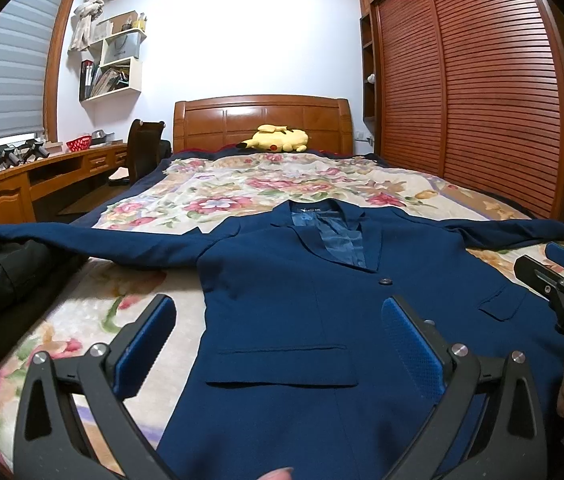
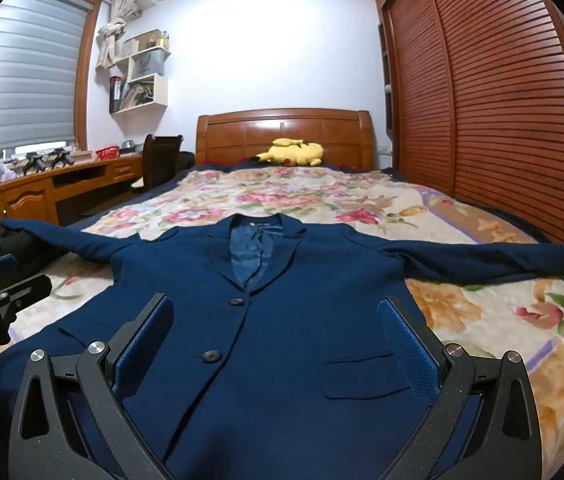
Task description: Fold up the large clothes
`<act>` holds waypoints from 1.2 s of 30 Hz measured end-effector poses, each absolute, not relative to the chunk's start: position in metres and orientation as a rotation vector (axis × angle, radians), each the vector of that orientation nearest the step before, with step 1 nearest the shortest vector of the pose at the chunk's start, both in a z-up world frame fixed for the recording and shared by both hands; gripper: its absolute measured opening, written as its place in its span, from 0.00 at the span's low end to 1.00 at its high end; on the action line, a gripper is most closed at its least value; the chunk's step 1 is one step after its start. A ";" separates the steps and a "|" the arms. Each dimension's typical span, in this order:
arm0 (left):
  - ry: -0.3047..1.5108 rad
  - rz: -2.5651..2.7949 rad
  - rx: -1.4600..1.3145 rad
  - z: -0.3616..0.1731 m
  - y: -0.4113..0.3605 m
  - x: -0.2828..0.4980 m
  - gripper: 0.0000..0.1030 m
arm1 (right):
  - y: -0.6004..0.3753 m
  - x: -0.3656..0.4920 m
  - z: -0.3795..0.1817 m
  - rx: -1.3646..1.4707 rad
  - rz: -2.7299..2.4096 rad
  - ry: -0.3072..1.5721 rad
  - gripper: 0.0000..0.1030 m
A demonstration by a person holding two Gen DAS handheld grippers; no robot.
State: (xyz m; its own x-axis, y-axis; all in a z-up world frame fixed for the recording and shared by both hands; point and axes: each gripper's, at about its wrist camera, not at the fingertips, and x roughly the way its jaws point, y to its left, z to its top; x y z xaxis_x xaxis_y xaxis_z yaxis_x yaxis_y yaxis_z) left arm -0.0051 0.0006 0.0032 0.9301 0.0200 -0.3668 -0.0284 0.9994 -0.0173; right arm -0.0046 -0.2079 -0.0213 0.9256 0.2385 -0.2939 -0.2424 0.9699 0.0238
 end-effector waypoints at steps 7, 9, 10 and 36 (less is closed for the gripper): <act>0.370 0.030 -0.020 0.004 0.000 -0.006 1.00 | -0.215 0.002 -0.022 -0.006 0.244 0.293 1.00; 0.367 0.030 -0.022 0.004 0.000 -0.006 1.00 | -0.214 0.002 -0.022 -0.009 0.242 0.293 1.00; 0.366 0.029 -0.024 0.004 0.001 -0.006 1.00 | -0.214 0.001 -0.023 -0.009 0.242 0.292 1.00; 0.363 0.032 -0.026 0.003 0.002 -0.006 1.00 | -0.215 0.002 -0.023 -0.007 0.243 0.290 1.00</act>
